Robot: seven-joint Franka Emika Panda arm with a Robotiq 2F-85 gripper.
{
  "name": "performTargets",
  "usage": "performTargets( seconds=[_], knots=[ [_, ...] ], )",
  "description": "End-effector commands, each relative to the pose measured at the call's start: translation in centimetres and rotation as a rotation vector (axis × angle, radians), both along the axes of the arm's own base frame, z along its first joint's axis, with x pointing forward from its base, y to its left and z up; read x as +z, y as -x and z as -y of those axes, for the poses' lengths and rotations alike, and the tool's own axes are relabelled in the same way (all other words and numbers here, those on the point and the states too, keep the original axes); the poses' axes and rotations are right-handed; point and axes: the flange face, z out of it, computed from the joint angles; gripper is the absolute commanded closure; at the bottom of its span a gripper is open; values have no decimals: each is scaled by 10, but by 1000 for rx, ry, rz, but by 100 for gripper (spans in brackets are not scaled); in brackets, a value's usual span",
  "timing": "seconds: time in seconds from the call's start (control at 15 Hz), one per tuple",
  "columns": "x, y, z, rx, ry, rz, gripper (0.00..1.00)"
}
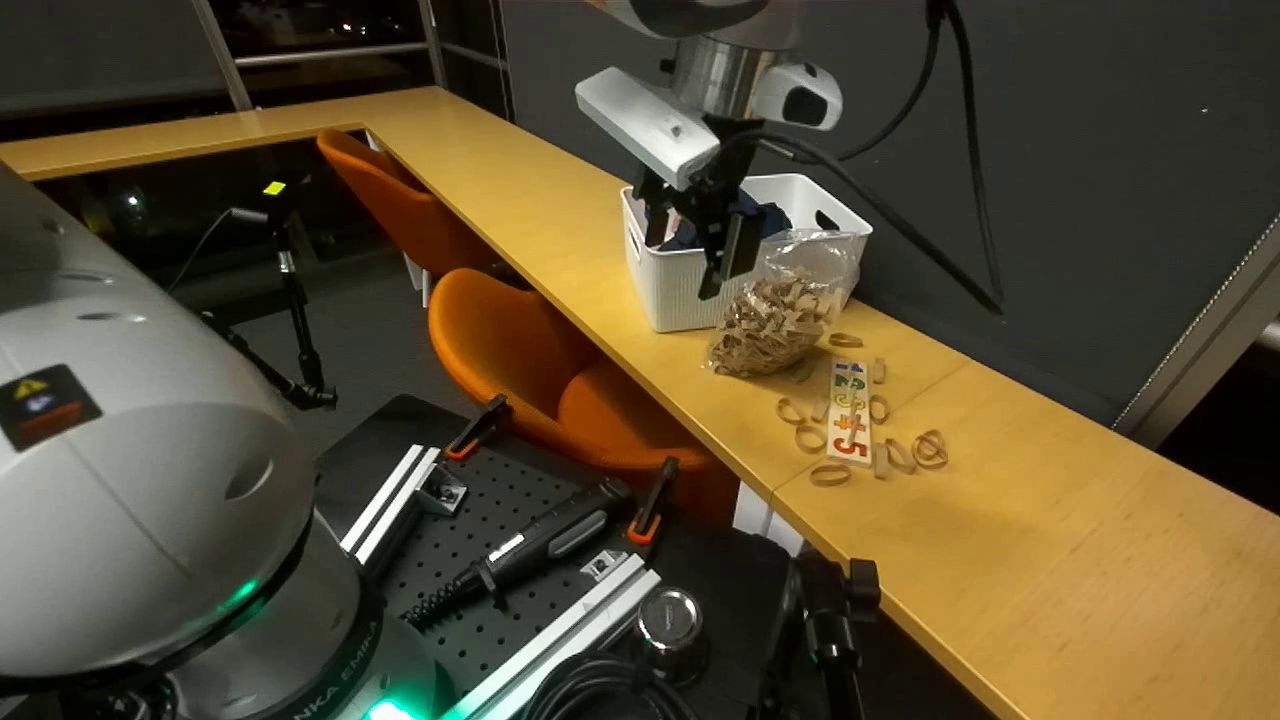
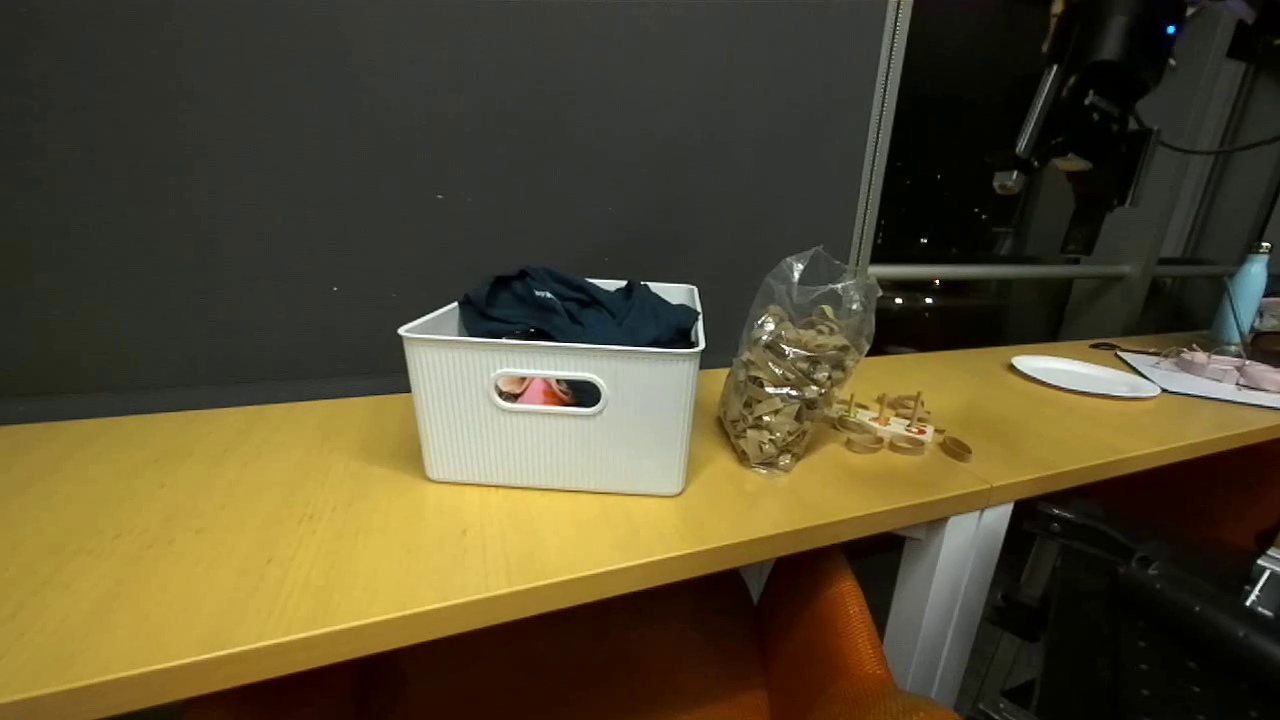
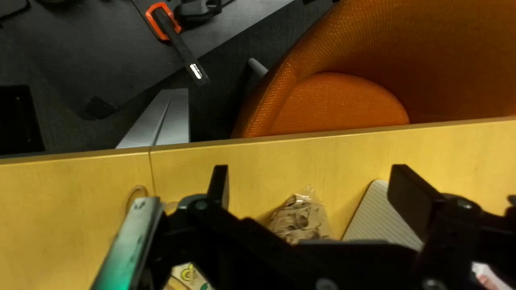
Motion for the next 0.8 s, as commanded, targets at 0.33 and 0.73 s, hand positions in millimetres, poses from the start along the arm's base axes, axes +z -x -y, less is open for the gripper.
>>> performTargets(
  seconds=[0.33, 0.73],
  knots=[
    [-55, 23, 114, -286, 100, -52, 0],
    [-128, 2, 151, -290, 208, -65, 0]
  ],
)
